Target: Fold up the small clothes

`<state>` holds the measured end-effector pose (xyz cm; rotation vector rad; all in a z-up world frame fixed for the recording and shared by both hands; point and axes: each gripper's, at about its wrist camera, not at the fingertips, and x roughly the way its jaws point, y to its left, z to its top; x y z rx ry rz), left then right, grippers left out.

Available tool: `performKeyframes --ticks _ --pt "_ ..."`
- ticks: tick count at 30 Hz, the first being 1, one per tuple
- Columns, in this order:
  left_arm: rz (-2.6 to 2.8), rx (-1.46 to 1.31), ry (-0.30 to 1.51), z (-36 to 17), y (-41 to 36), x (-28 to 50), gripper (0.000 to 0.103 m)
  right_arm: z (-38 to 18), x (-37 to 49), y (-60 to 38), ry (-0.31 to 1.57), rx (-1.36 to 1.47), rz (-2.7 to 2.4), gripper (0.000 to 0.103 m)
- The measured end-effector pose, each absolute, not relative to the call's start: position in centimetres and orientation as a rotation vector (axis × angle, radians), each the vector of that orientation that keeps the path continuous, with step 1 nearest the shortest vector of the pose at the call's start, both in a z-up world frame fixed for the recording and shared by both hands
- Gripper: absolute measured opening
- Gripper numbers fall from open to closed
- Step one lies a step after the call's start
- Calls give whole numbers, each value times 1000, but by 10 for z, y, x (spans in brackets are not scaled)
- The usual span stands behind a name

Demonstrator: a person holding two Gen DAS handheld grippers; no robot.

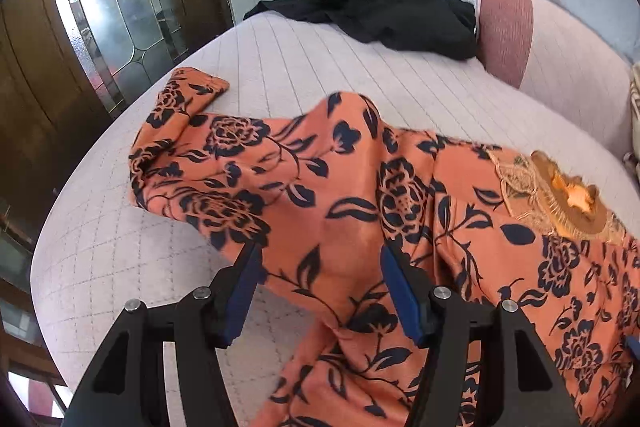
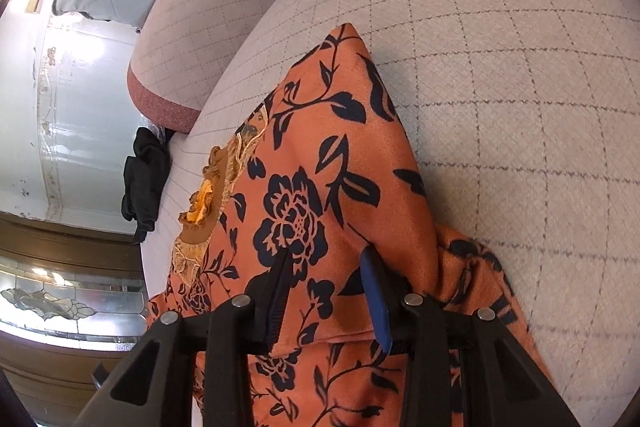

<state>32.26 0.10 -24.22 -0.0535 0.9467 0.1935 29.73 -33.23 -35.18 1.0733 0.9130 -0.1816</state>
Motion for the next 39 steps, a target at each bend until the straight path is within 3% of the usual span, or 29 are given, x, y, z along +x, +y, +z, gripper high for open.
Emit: performKeyframes --ticks 7,12,19,22,26,30,39 --pt "108 18 922 -238 -22 314 63 -325 309 -291 850 928 -58 40" --pt "137 248 1025 -274 -54 325 67 -348 332 -259 1025 805 -62 40" --pt "155 148 1002 -259 -34 324 68 -310 328 -237 891 704 -9 41" --pt "156 74 969 -249 -17 326 72 -305 331 -220 891 646 51 42" --pt "221 9 926 -237 12 331 77 -335 344 -205 1063 618 39 49" --pt "402 -38 871 -225 69 342 91 -331 343 -207 1045 613 57 50" --pt "637 -197 915 -253 200 365 91 -338 333 -219 1023 622 96 50"
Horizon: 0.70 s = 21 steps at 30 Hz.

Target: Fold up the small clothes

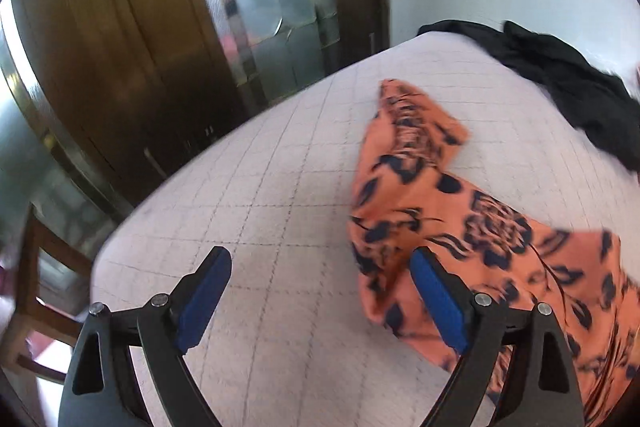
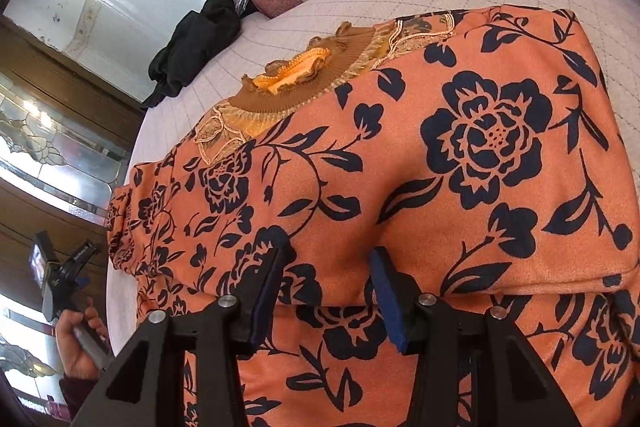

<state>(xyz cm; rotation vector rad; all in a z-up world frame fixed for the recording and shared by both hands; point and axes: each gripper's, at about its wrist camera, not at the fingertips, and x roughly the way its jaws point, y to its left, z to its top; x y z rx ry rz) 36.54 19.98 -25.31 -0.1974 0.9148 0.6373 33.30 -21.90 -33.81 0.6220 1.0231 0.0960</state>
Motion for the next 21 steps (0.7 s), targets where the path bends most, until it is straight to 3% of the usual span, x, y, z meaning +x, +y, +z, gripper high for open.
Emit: performKeyframes --ticks 9,10,12,14,21 --pt "479 -333 977 -288 225 397 90 -335 338 -198 1016 544 71 61" --pt "481 -317 961 -290 228 400 86 -334 338 -197 1014 532 69 61" --pt "484 -293 931 -291 231 402 33 -334 339 -194 1013 519 68 61" --pt "431 -339 919 -289 232 403 16 -334 339 -194 1016 521 66 61" --pt "233 -315 765 -236 189 385 12 -333 341 -201 1023 585 67 60"
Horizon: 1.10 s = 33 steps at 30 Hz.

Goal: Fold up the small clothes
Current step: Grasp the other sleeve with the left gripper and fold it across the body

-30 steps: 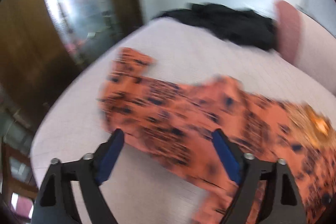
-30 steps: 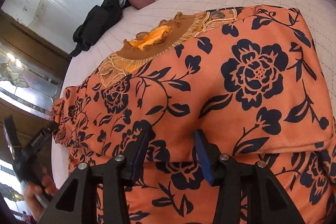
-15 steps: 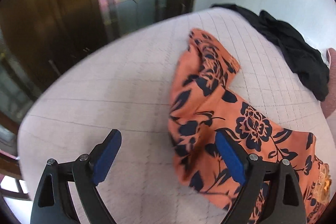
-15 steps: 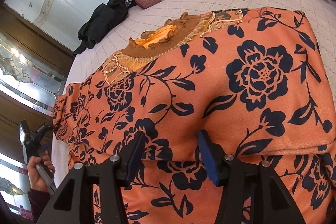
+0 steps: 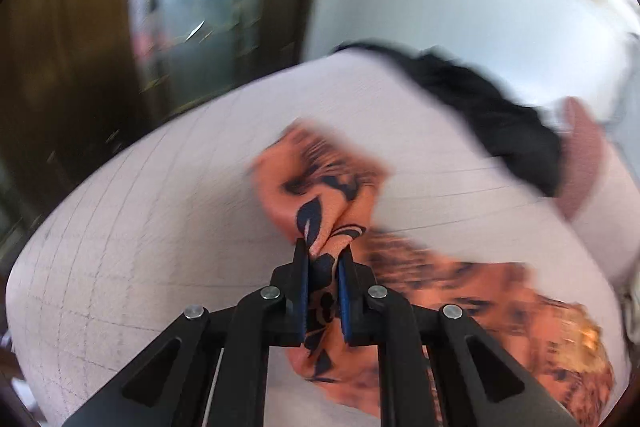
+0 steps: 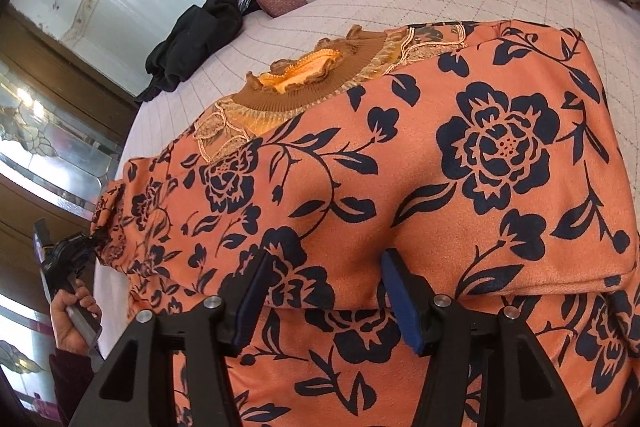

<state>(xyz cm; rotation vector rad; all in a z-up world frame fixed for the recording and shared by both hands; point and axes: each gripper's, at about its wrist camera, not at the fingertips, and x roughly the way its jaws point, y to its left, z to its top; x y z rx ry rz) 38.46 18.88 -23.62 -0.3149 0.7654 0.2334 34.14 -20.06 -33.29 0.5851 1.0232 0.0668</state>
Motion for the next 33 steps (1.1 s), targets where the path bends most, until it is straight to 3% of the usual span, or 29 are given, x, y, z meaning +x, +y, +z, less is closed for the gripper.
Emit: performKeyframes --ticks 7,12,14,16,17,18,19,21,25,27,33 --pt "-189 -139 608 -186 57 349 12 -321 338 -213 978 687 104 61" --pt "-535 -27 569 -181 -47 307 12 -309 330 -234 850 890 241 61" --pt "-633 -14 578 -185 -76 294 13 -309 327 -247 783 1016 320 73" --pt "-671 61 625 -197 -109 289 17 -312 323 -262 718 1153 379 85" --pt "-676 121 670 -208 -121 294 34 -315 322 -268 697 1202 392 86" --pt "-661 200 733 -223 -133 296 63 -319 321 -275 680 1253 399 86" --pt "-583 302 804 -241 -141 301 73 -326 322 -282 690 1292 381 86" --pt "-536 355 836 -256 -140 304 74 -338 325 -291 719 1328 322 87" --pt "-559 239 786 -233 -106 312 77 -364 332 -300 816 1411 238 87" --pt "-545 175 746 -219 -83 318 82 -366 337 -301 837 1404 217 87" --pt "-415 52 815 -226 -40 354 83 -359 355 -292 881 1298 160 87"
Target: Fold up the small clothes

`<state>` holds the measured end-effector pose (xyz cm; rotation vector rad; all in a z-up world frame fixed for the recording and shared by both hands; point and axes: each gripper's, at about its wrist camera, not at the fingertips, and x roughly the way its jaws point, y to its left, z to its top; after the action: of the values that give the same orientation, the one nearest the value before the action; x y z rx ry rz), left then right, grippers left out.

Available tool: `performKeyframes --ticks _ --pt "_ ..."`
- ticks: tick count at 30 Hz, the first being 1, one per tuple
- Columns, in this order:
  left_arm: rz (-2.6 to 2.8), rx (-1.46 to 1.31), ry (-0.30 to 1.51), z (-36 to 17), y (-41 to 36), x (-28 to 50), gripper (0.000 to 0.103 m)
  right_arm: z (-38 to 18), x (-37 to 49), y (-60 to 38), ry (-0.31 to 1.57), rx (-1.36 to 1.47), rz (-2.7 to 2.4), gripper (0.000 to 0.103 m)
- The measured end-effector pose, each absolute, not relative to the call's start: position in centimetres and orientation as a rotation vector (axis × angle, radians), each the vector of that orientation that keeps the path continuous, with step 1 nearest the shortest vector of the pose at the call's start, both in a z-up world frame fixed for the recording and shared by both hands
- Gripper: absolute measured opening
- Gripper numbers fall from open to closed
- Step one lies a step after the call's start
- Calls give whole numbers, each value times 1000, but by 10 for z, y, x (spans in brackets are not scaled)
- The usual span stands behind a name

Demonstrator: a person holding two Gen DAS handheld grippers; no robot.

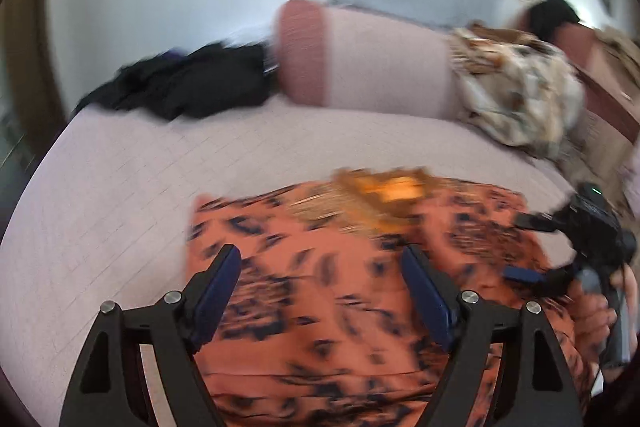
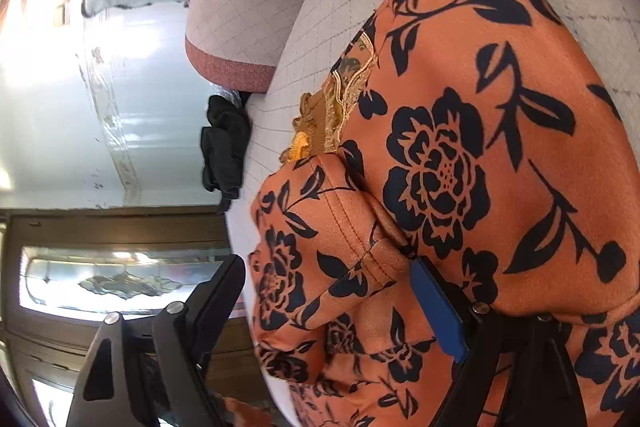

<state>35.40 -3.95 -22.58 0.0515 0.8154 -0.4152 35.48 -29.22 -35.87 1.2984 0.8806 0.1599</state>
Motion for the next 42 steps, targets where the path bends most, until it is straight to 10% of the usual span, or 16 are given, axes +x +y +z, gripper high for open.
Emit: performKeyframes --ticks 6,11,14,17,21,23,24,33,42 --pt "-122 -12 985 -269 -2 390 82 -365 363 -284 867 1200 75 85" --pt "-18 5 1064 -289 5 397 82 -350 364 -275 845 1029 35 40" --pt "-12 12 1061 -291 1 397 82 -351 366 -276 843 1021 38 41" --pt "-35 7 1045 -290 -3 398 58 -364 368 -280 866 1128 61 63" --pt "-94 -6 1034 -285 -9 395 27 -356 367 -276 818 1085 82 62" --pt "-91 14 1016 -284 -12 394 19 -349 370 -270 819 998 65 22" --pt "-90 14 1011 -283 -11 394 15 -344 370 -267 821 956 52 18" --pt "-53 56 1016 -287 -13 396 13 -269 316 -295 570 692 -178 15" --pt "-6 200 1009 -289 -20 383 13 -328 309 -320 1038 612 -118 20"
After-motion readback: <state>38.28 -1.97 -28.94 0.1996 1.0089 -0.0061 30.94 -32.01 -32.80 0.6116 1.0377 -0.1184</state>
